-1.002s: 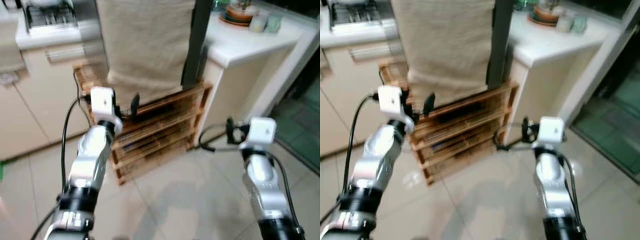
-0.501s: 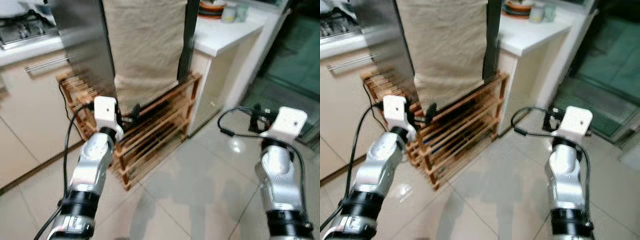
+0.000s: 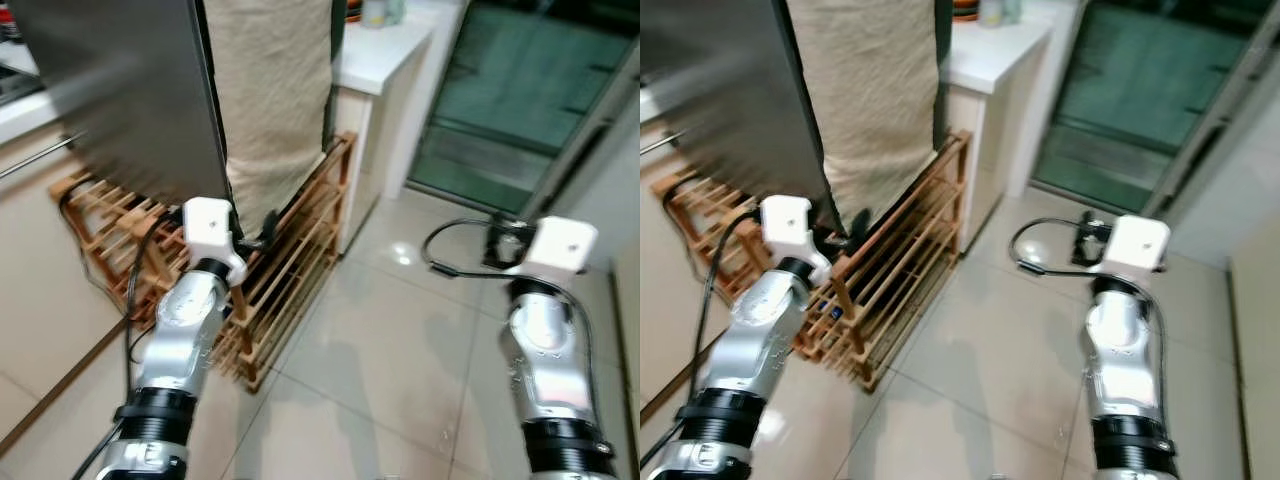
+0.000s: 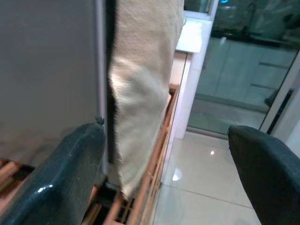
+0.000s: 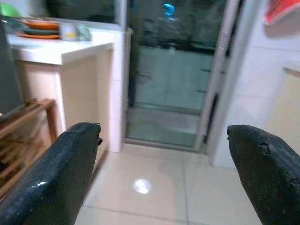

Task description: Restocking fridge

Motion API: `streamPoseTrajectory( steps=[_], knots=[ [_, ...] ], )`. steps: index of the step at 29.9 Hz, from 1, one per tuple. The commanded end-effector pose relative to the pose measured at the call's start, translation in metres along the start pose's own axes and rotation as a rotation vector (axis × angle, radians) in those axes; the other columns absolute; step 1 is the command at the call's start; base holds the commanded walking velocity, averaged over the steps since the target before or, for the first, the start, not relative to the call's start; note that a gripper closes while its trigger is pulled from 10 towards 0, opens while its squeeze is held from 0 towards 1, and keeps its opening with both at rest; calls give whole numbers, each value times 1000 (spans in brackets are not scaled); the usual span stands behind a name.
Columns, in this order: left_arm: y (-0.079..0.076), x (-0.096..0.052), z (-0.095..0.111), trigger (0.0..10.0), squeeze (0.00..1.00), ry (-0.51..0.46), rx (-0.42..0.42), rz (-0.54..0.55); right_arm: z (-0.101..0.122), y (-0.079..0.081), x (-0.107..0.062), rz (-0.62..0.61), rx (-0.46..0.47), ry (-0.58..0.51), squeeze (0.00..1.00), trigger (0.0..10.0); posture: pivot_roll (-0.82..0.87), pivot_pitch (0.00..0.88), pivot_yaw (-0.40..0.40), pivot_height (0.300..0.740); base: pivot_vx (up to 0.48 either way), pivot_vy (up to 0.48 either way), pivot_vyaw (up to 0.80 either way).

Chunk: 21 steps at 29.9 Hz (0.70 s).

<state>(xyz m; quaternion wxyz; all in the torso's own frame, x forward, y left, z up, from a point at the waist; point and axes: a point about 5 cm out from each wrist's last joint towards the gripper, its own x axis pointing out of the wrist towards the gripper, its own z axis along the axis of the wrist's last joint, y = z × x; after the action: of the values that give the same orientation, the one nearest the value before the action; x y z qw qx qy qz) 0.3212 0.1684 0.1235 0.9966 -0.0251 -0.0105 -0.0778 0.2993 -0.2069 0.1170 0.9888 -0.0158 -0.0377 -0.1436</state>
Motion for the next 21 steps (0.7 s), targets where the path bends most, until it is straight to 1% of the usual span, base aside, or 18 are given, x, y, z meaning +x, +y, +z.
streamPoseTrajectory(
  steps=[1,4,9,10,11,12,13,14,18,20,21],
  knots=[
    [-12,4,4,10000,0,-15,-9,-37,2,-9,3,-21,-15,-12,1000,10000,6,0,-19,740,0,480,-731],
    [-14,4,5,10000,0,-21,-6,-44,1,-9,3,-8,-27,-11,1000,10000,6,0,-20,740,0,480,-723],
    [-18,5,4,10000,0,-14,24,-69,1,-6,3,20,-55,-18,1000,10000,5,0,-21,740,0,480,-748],
    [-19,6,4,10000,0,-18,20,-58,1,-7,3,8,-51,-27,1000,10000,4,0,-20,740,0,480,0],
    [-20,6,5,10000,0,-24,31,-55,0,-8,4,-2,-67,-22,1000,10000,4,0,-20,740,0,0,0],
    [-21,7,5,10000,0,-26,42,-52,-1,-8,4,-6,-70,-18,902,10000,4,0,-19,740,0,0,0],
    [-22,7,6,10000,0,-32,41,-54,-1,-8,5,-1,-62,-15,0,10000,5,0,-19,740,0,0,0],
    [-23,8,9,10000,0,-51,27,-44,0,-6,5,16,-60,-24,0,10000,4,0,-15,740,0,0,0],
    [-23,9,14,10000,0,-77,9,-19,1,-2,5,35,-62,-33,0,10000,4,0,-13,740,0,0,0],
    [-21,9,22,10000,0,-115,-18,13,3,2,5,48,-73,-46,0,10000,4,0,-9,740,0,0,0],
    [-20,9,28,10000,0,-146,-37,30,8,3,5,56,-100,-79,0,10000,4,0,-9,740,0,0,0]
  ],
)
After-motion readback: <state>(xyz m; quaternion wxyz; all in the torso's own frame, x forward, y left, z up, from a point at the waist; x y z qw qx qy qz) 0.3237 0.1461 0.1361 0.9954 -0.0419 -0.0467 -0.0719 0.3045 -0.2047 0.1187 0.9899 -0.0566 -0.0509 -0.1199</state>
